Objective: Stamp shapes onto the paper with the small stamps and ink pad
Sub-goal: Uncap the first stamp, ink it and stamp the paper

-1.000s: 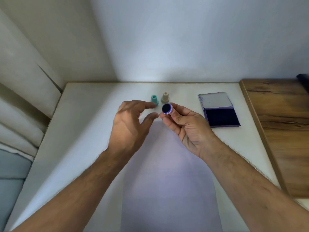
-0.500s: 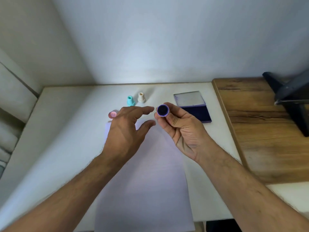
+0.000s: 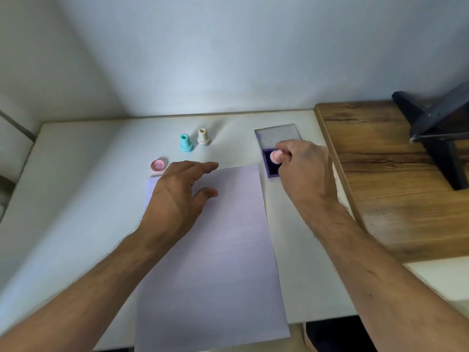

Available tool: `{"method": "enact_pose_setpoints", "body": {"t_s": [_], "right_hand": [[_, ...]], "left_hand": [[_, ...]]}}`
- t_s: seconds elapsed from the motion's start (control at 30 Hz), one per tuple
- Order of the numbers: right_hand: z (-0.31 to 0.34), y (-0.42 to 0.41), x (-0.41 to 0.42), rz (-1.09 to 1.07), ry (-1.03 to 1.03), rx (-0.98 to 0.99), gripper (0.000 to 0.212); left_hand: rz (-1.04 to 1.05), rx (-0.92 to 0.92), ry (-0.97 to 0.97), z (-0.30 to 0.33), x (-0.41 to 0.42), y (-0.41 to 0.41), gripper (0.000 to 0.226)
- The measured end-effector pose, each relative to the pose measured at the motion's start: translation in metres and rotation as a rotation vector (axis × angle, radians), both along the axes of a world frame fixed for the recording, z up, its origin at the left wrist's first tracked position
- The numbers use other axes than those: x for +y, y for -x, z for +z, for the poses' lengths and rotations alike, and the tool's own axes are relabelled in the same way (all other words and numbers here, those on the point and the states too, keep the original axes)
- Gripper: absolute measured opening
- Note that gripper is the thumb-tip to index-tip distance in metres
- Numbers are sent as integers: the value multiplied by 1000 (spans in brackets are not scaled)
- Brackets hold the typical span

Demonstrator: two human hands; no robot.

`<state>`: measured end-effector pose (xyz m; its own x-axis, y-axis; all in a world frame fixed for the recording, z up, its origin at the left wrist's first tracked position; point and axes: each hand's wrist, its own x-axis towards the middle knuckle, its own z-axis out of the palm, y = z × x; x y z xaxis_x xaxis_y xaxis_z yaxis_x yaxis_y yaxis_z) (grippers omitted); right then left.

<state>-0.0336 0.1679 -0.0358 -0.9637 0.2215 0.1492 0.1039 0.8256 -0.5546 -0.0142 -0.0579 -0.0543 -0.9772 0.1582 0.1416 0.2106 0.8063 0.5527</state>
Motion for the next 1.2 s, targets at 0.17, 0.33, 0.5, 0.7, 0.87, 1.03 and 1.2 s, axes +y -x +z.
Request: {"method": "enact_pose_setpoints", "body": {"t_s": [0.17,0.33,0.5,0.7,0.87,1.03,1.2], "right_hand": [[-2,1,-4,54,-87,-108,31],[6,4,-7,30,-94,-76,23],[-1,13,-2,-11,2,-117,21],[-5,20,-2,-23,60,-182,24],[1,31,5,-135,258,-270,21],[-4,24,0,-95,-40,-174,11],[9,36,1,-134,159,-414,19]], "left_hand": [[10,1,-28,0,-3,2,42],[25,-23,-57,3,-6,2,41],[38,-40,-72,3,-11,7,43],[41,-83,-77,8,-13,5,44],[39,-73,-81,10,-14,7,44],[41,-75,-86,8,-16,7,36],[55,-75,-84,9,-15,7,32]]}}
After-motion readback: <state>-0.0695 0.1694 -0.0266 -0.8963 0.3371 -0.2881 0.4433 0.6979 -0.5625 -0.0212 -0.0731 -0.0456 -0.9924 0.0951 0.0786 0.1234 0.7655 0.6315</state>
